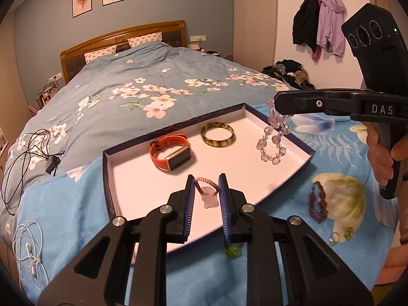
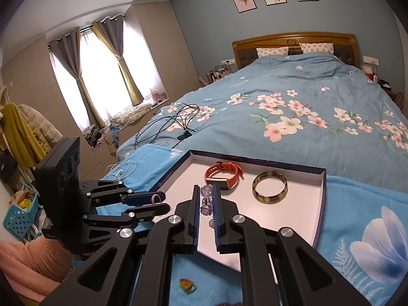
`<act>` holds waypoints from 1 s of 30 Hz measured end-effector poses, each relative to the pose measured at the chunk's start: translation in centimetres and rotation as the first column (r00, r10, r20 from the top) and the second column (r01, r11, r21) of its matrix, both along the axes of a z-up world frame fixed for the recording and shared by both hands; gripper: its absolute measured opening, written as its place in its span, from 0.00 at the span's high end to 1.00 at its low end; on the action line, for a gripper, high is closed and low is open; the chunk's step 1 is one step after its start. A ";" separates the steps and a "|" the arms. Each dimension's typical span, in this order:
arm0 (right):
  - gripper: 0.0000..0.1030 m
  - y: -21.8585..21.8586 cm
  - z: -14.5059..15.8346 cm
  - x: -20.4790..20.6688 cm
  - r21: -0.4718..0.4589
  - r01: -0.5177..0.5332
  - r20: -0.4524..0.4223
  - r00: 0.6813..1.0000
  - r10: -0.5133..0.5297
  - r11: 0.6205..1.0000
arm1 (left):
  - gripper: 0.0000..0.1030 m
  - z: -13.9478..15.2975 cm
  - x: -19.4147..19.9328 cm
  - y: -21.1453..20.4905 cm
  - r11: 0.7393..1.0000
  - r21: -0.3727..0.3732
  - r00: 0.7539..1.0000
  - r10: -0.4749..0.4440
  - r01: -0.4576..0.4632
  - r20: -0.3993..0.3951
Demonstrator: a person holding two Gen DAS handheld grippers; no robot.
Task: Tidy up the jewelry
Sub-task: 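Lower both into the box lid and open both tools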
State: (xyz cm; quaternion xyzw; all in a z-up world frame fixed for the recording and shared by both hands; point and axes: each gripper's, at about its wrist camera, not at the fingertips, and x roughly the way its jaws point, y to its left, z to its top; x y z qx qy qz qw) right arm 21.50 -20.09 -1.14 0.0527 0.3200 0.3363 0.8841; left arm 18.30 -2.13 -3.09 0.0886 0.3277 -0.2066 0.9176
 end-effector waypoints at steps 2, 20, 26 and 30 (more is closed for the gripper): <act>0.92 0.2 -0.3 0.6 0.003 0.001 -0.013 1.000 -0.001 1.000 | 0.81 0.0 0.6 0.0 1.000 -0.002 1.000 0.003 -0.003 -0.004; 0.92 2.2 -2.8 5.4 0.038 0.009 -0.105 0.994 -0.005 0.999 | 0.81 -1.9 5.3 -0.4 0.999 0.028 0.998 0.038 -0.036 -0.056; 0.92 2.2 -3.9 6.5 0.024 0.020 -0.130 0.991 -0.016 1.000 | 0.81 -2.8 6.8 -0.6 0.998 0.039 0.995 0.058 -0.055 -0.080; 0.92 1.5 -4.6 7.0 0.017 0.037 -0.152 0.988 -0.034 0.999 | 0.81 -3.4 7.7 -0.6 0.997 0.039 0.993 0.066 -0.062 -0.100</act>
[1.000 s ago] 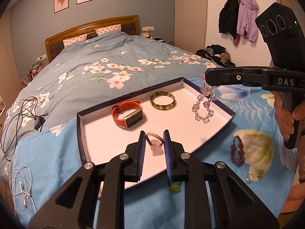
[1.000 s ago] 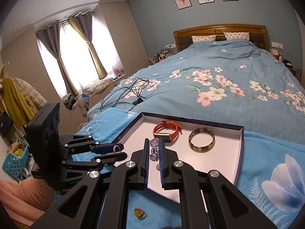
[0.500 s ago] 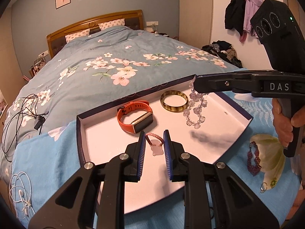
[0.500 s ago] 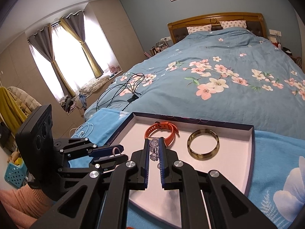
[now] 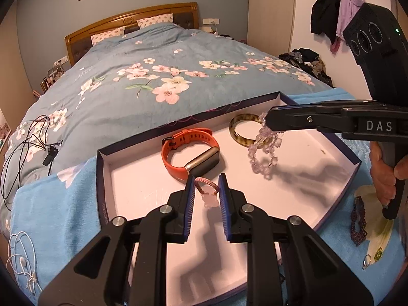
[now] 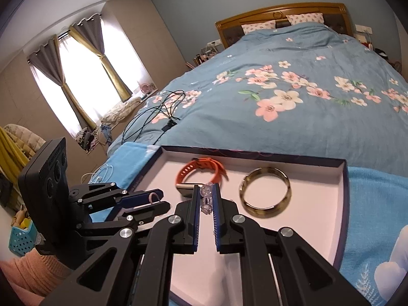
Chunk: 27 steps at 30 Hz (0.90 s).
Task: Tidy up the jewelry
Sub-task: 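Lower both into the box lid and open both tools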
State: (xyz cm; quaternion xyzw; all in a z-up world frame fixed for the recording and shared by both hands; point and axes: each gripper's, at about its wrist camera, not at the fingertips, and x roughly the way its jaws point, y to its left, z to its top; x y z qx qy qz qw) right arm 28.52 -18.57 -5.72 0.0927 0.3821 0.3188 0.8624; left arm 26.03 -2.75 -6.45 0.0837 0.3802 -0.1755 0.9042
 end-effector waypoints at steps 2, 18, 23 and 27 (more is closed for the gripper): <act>0.92 -0.3 -0.2 0.1 -0.004 0.006 -0.006 1.000 -0.006 1.000 | 0.81 -0.2 0.3 0.1 1.000 0.001 1.000 0.004 -0.004 -0.009; 0.91 -1.0 -1.3 0.2 -0.105 0.017 -0.019 1.000 -0.019 0.994 | 0.81 -1.8 2.9 -0.2 1.000 0.006 0.997 0.024 -0.024 -0.070; 0.91 -1.4 -1.5 -0.4 -0.123 0.015 -0.026 0.999 -0.019 0.992 | 0.81 -1.8 3.3 -0.4 0.999 0.017 0.996 0.039 -0.037 -0.076; 0.88 -1.7 -1.6 -0.9 -0.118 0.016 -0.029 0.999 -0.019 0.993 | 0.80 -1.7 3.5 -0.4 0.998 0.015 0.995 0.059 -0.058 -0.083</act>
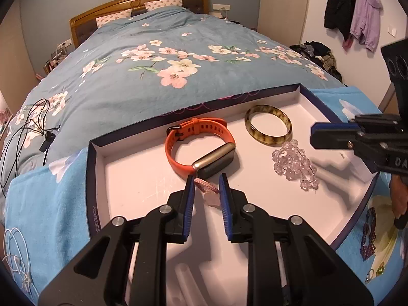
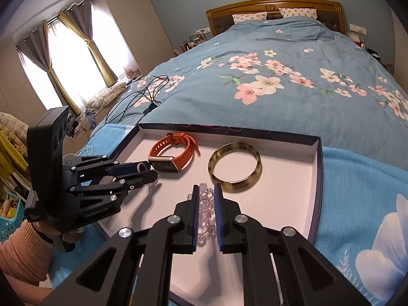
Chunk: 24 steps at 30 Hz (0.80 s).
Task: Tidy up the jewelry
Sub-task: 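Lower both into the box lid and open both tools, then grasp the purple beaded necklace with the right tool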
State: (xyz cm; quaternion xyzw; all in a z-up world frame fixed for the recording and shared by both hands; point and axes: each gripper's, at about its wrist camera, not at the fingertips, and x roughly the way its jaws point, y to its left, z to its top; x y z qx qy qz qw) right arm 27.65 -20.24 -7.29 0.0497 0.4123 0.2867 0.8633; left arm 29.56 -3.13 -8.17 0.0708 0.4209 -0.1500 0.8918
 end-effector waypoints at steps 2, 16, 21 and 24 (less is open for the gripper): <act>0.82 0.0 0.1 -0.3 0.003 -0.002 0.003 1.000 0.002 1.000 | 0.75 0.1 -0.2 0.0 1.000 0.003 1.000 0.002 -0.002 0.010; 0.61 -2.2 3.1 -7.4 -0.014 -0.021 0.121 0.992 0.023 1.000 | 0.43 4.0 -6.5 1.6 1.000 0.002 0.985 0.013 -0.014 0.169; 0.53 -2.9 2.4 -10.8 -0.066 -0.035 0.117 0.992 0.043 0.997 | 0.42 5.1 -10.8 2.4 0.999 -0.018 0.978 -0.024 0.028 0.208; 0.48 -3.3 1.2 -12.1 -0.088 -0.024 0.083 0.996 0.031 0.996 | 0.42 4.9 -13.3 2.2 0.998 -0.013 0.976 -0.056 0.060 0.211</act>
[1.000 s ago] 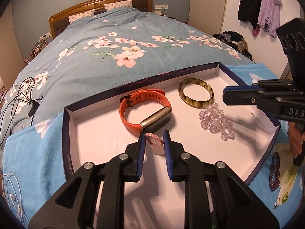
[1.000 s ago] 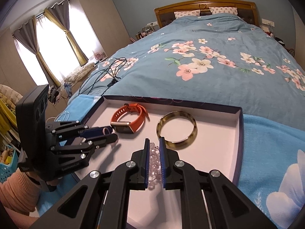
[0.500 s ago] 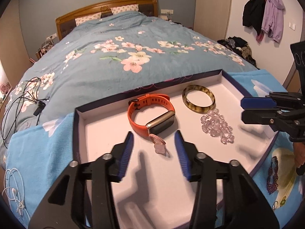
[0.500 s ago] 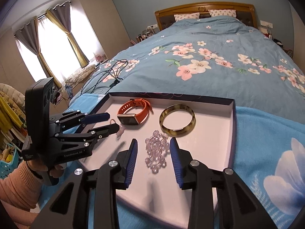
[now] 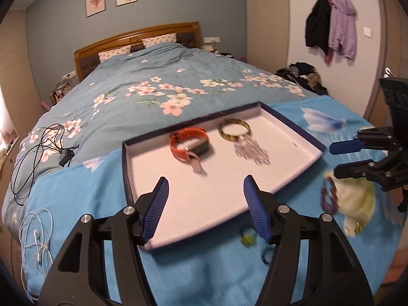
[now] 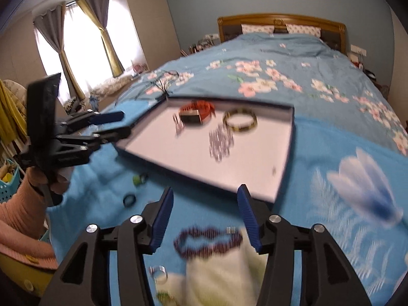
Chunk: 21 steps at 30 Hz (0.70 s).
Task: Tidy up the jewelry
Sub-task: 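Grasp the purple beaded necklace with the right tool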
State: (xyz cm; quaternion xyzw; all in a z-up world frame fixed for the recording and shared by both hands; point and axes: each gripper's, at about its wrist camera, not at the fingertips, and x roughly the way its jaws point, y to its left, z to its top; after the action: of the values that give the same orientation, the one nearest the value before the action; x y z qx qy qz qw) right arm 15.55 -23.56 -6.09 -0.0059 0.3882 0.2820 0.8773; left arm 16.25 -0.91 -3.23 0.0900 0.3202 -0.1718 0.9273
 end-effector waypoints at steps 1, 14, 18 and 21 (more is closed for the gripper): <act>0.48 -0.2 -0.6 -0.4 -0.009 0.009 -0.015 1.000 -0.009 1.000 | 0.42 -0.2 -0.9 -0.1 1.000 0.002 1.000 -0.019 0.019 -0.005; 0.34 0.4 -3.5 -2.1 -0.041 0.029 -0.075 0.997 -0.032 0.999 | 0.41 -4.1 -6.2 -2.7 0.991 0.036 0.986 -0.125 0.130 -0.114; 0.34 1.5 -3.8 -2.1 -0.072 0.017 -0.076 0.997 -0.022 0.997 | 0.42 -4.5 -6.3 -3.2 0.990 0.032 0.983 -0.131 0.136 -0.132; 0.34 2.2 -3.9 -2.1 -0.107 0.025 -0.060 0.998 -0.032 0.994 | 0.42 -4.6 -6.2 -3.3 0.990 0.027 0.981 -0.130 0.135 -0.146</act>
State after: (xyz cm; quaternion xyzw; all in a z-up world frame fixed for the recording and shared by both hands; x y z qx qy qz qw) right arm 13.46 -21.34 -10.01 -0.0385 0.4297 0.2484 0.8673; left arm 10.03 -4.23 -7.87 0.1157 0.3825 -0.2334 0.8865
